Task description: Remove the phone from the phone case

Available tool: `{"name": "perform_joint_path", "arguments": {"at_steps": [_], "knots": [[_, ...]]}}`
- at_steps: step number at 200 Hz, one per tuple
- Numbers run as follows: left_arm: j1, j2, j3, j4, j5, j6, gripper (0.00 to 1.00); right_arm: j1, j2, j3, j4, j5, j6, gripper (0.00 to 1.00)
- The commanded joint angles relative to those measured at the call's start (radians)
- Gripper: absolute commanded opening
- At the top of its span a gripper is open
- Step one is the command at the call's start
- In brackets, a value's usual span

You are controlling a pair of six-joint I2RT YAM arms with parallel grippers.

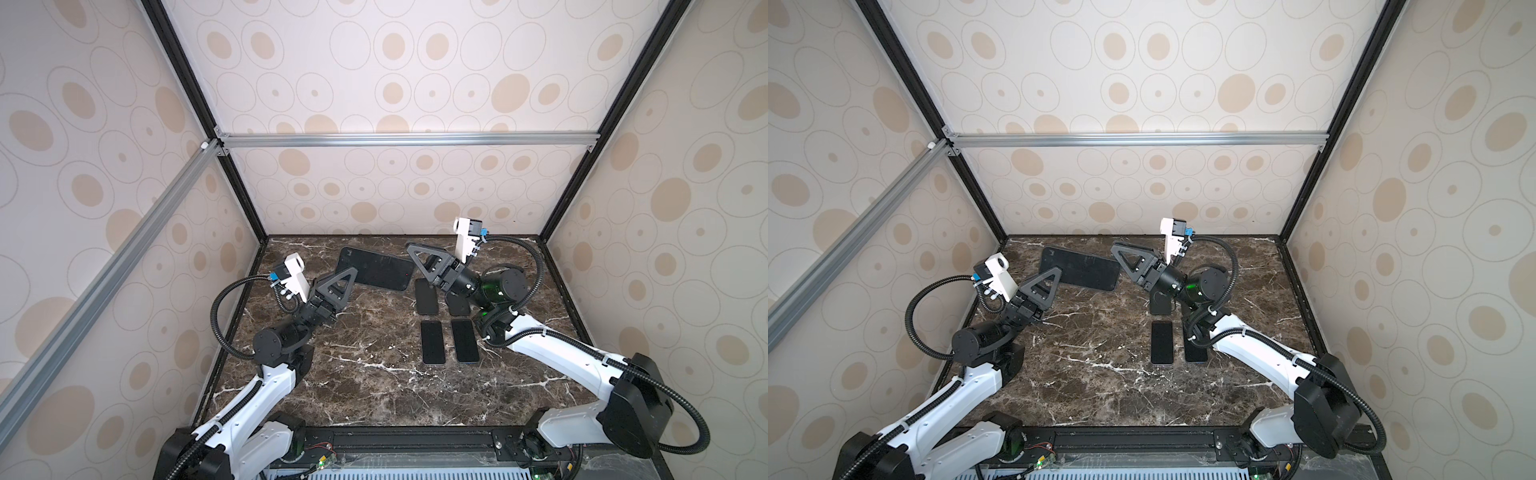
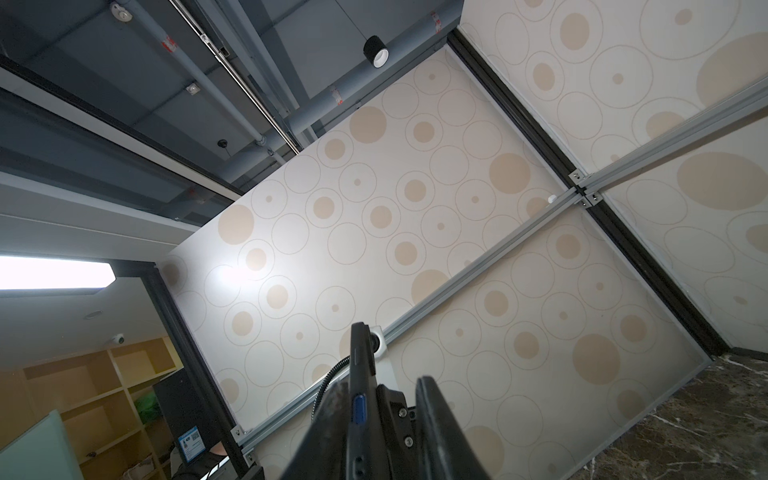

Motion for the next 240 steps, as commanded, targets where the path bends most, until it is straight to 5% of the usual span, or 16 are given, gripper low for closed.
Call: {"name": "perform_joint_path", "arguments": {"at_steps": [1,81,119,193,240], "knots": [[-0.008,-0.021,0.028,0.1,-0.022,-0.021,0.0,0.014,0.011,0.028,0.05,-0.01,0.023,0.28],[-0.009,-0.021,0.018,0.094,-0.03,-0.021,0.0,0.03,0.043,0.048,0.124,0.001,0.06,0.24],[-0.009,-0.028,0.011,0.088,-0.033,-0.018,0.0,0.031,0.027,0.036,0.132,0.005,0.052,0.37],[-0.008,-0.029,0.006,0.083,-0.036,-0.017,0.0,0.032,0.031,0.044,0.122,-0.005,0.061,0.16],[-0.009,-0.038,0.009,0.082,-0.041,-0.018,0.0,0.042,0.039,0.043,0.108,-0.006,0.053,0.15]]}}
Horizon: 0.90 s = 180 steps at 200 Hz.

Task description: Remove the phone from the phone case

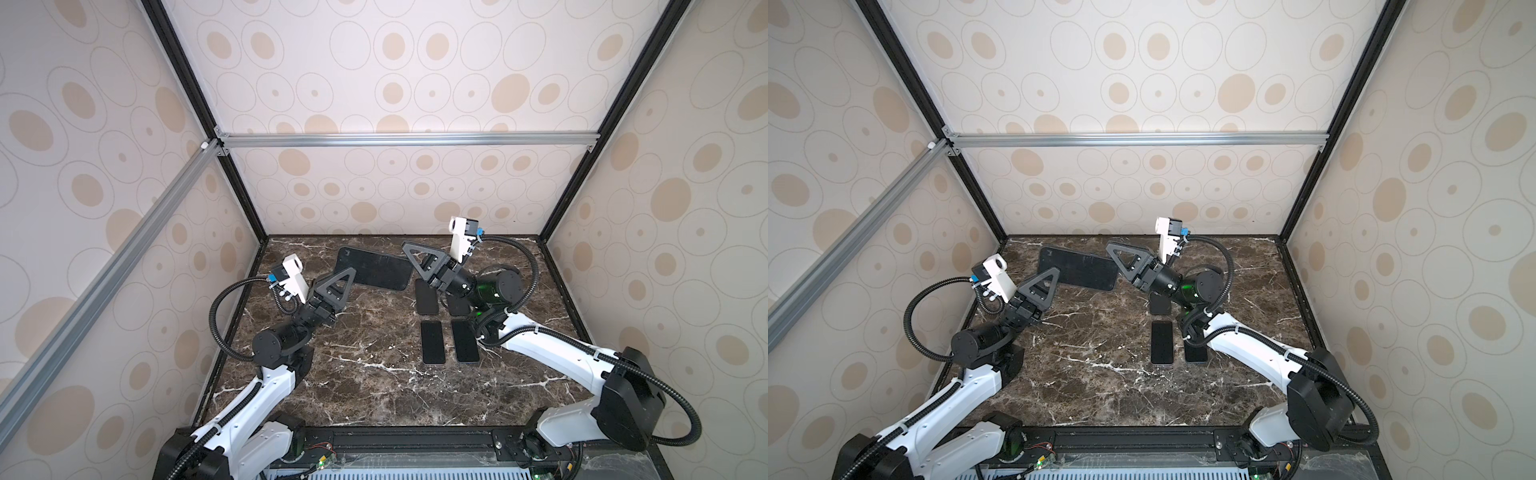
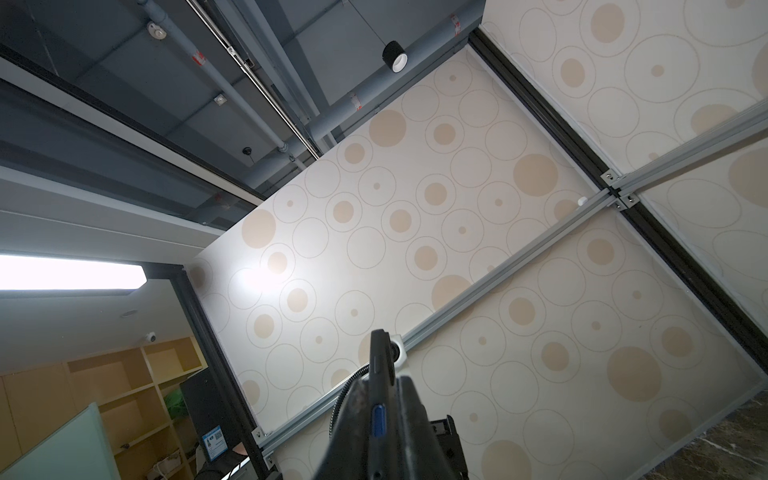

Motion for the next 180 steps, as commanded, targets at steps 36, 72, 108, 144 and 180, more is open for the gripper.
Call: {"name": "perform_joint_path", "arguments": {"at_steps": [36,72,108,144,180], "knots": [[-0.004,-0.027,0.019,0.079,-0.022,-0.017,0.0,0.019,0.008,0.032,0.034,-0.008,0.026,0.11],[-0.003,-0.02,0.024,0.094,-0.027,-0.023,0.0,0.022,0.01,0.038,0.029,-0.007,0.045,0.06],[-0.005,0.003,0.044,0.147,-0.012,-0.048,0.0,0.024,0.008,0.05,-0.003,-0.005,0.075,0.0],[-0.006,0.02,0.069,0.228,0.035,-0.057,0.0,0.032,0.034,0.081,0.01,-0.016,0.173,0.0],[-0.006,0.029,0.12,0.271,0.114,-0.042,0.0,0.034,0.039,0.089,0.046,-0.021,0.242,0.0]]}}
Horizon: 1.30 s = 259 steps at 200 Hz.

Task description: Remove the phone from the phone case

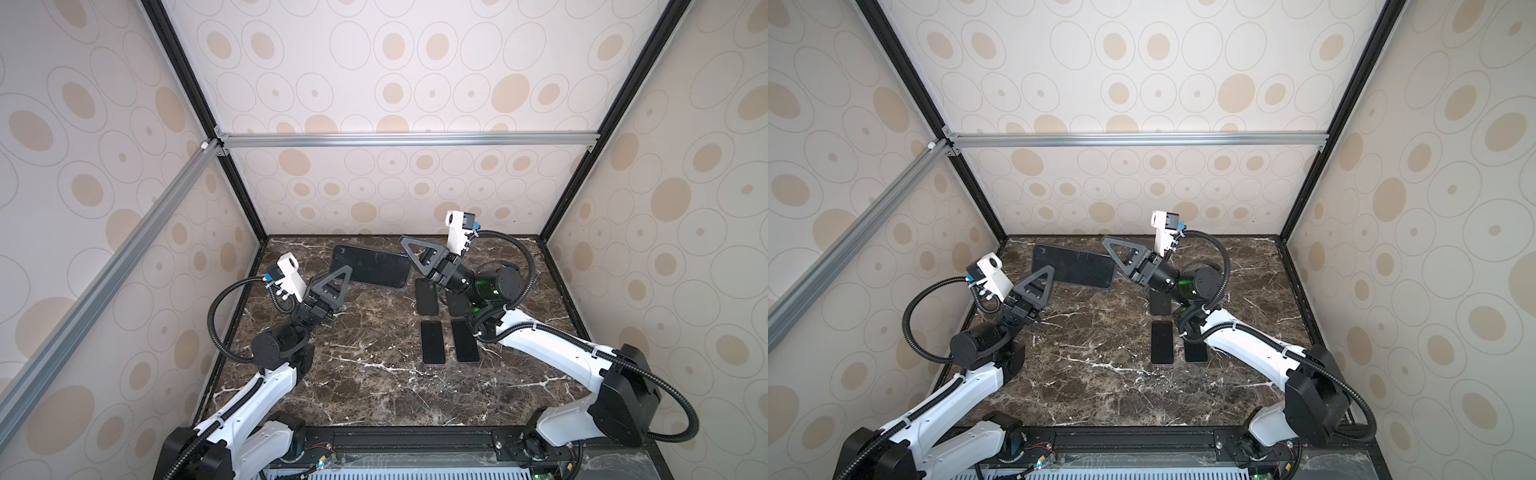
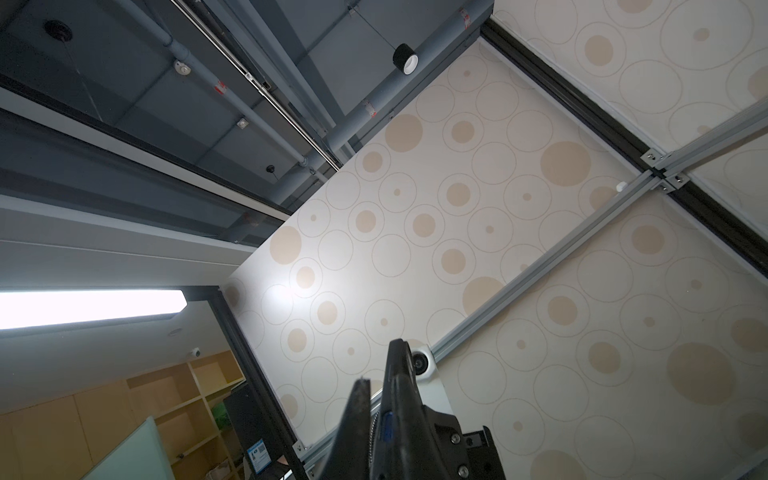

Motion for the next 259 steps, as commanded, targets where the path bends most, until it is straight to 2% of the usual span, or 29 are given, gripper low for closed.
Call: {"name": "perform_joint_path", "arguments": {"at_steps": [1,107,200,259], "knots": [[-0.007,-0.006,0.092,0.171,0.105,0.006,0.0,0.018,0.012,0.024,0.027,-0.019,0.096,0.0],[-0.007,0.035,0.238,0.208,0.266,0.028,0.0,0.009,-0.005,0.096,-0.017,-0.202,0.197,0.0],[-0.007,0.105,0.323,0.33,0.359,-0.068,0.0,-0.048,-0.055,0.083,-0.135,-0.25,0.206,0.0],[-0.007,0.089,0.321,0.329,0.365,-0.072,0.0,-0.049,0.007,0.068,-0.045,-0.205,0.301,0.0]]}}
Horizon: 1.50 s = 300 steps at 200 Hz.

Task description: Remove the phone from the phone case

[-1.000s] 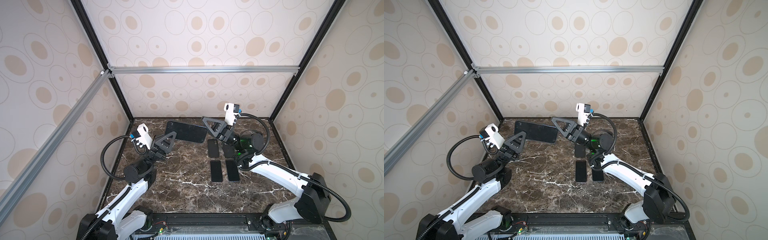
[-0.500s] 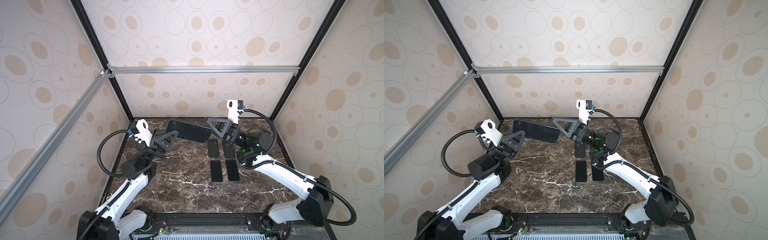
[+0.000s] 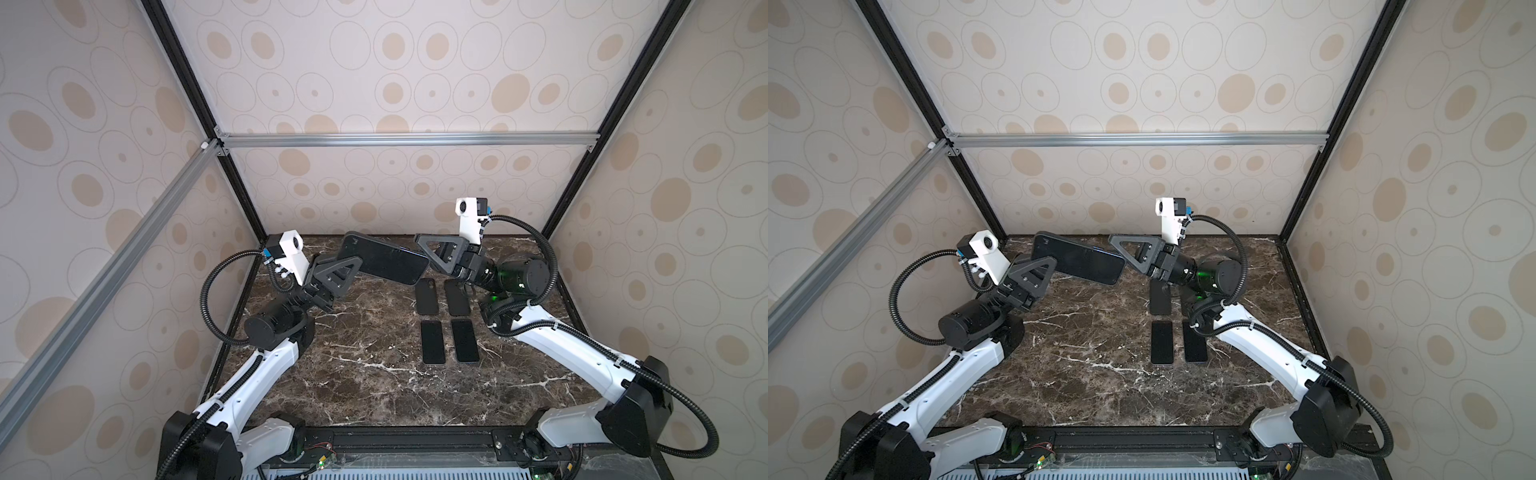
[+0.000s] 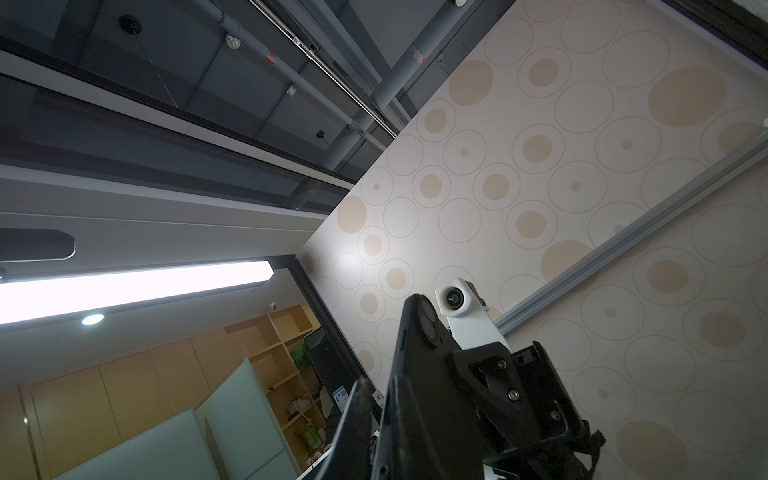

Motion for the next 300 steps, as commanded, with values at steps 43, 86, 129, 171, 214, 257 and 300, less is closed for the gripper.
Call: {"name": "perform_joint_path", "arguments": {"at_steps": [43,86,129,171,214,257,300], "knots": [[-0.02,-0.033,0.05,0.278,0.118,-0.036,0.0,0.01,0.066,-0.044,-0.071,0.03,0.076,0.0],[-0.028,-0.036,0.044,0.278,0.119,-0.033,0.0,0.011,0.094,-0.065,-0.094,0.046,0.111,0.0],[-0.038,-0.037,0.043,0.279,0.121,-0.029,0.0,0.01,0.129,-0.062,-0.106,0.028,0.121,0.0],[-0.047,-0.033,0.047,0.279,0.122,-0.029,0.0,0.003,0.153,-0.023,-0.177,-0.056,0.049,0.0],[-0.06,-0.03,0.055,0.279,0.132,-0.024,0.0,-0.027,0.163,-0.003,-0.223,-0.108,0.024,0.0],[-0.072,-0.026,0.054,0.279,0.132,-0.018,0.0,-0.055,0.134,0.001,-0.356,-0.116,-0.067,0.0],[-0.071,-0.037,0.038,0.199,0.138,0.031,0.0,-0.095,0.009,-0.022,-0.575,-0.065,-0.288,0.0]]}}
